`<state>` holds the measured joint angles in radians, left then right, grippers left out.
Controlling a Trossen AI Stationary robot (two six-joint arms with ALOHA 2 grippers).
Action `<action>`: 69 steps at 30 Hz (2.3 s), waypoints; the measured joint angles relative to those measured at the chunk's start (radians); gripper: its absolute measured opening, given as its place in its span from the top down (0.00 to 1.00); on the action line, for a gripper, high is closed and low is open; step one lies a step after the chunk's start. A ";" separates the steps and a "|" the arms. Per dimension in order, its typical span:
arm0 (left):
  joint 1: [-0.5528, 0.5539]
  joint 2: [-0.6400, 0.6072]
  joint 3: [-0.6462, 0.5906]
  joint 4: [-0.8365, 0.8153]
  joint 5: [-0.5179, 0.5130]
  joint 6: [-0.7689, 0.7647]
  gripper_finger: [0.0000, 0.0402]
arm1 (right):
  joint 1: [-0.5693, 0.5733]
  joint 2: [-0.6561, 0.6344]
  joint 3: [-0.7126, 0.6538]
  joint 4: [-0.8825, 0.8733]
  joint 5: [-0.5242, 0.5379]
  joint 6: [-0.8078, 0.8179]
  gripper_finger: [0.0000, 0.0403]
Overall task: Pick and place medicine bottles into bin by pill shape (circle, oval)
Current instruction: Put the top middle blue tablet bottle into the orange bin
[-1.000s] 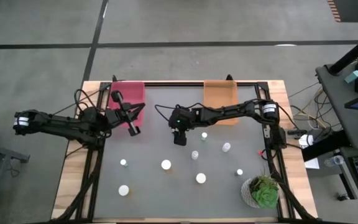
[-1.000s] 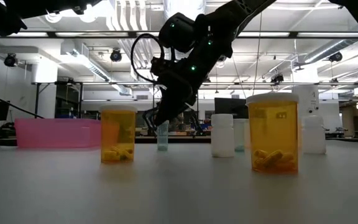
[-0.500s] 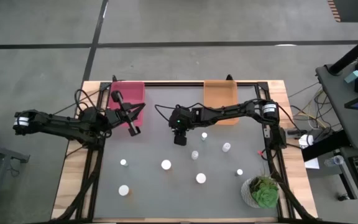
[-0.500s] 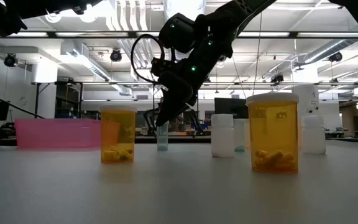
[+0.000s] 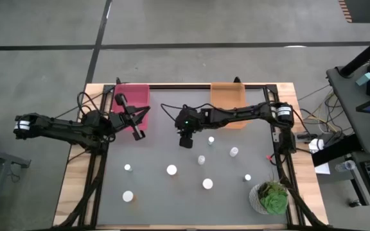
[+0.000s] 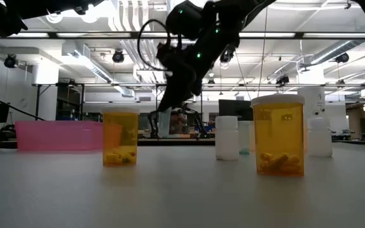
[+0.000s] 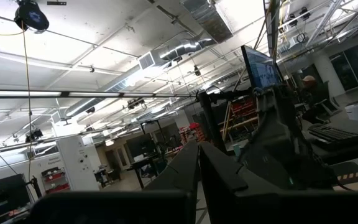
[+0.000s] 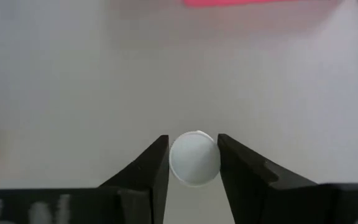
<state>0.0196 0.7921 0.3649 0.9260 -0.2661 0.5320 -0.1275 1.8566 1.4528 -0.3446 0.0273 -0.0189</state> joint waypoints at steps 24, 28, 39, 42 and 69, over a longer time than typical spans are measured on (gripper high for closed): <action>0.000 0.000 0.000 0.000 0.000 0.000 1.00 | -0.401 -0.223 -0.002 -0.294 0.246 0.399 0.70; 0.000 0.000 0.000 0.000 0.000 0.000 1.00 | -0.431 -0.220 -0.009 -0.313 0.303 0.419 0.71; 0.000 0.000 0.000 0.000 0.000 0.000 1.00 | -0.469 -0.219 -0.147 -0.242 0.367 0.496 0.71; 0.000 0.000 0.000 0.000 0.000 -0.001 1.00 | -0.475 -0.219 -0.188 -0.191 0.367 0.518 0.71; 0.000 -0.001 0.000 0.000 0.000 -0.001 1.00 | -0.477 -0.218 -0.360 -0.032 0.340 0.603 0.60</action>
<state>0.0193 0.7914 0.3645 0.9264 -0.2661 0.5312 -0.6048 1.6382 1.0924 -0.3761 0.3672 0.5844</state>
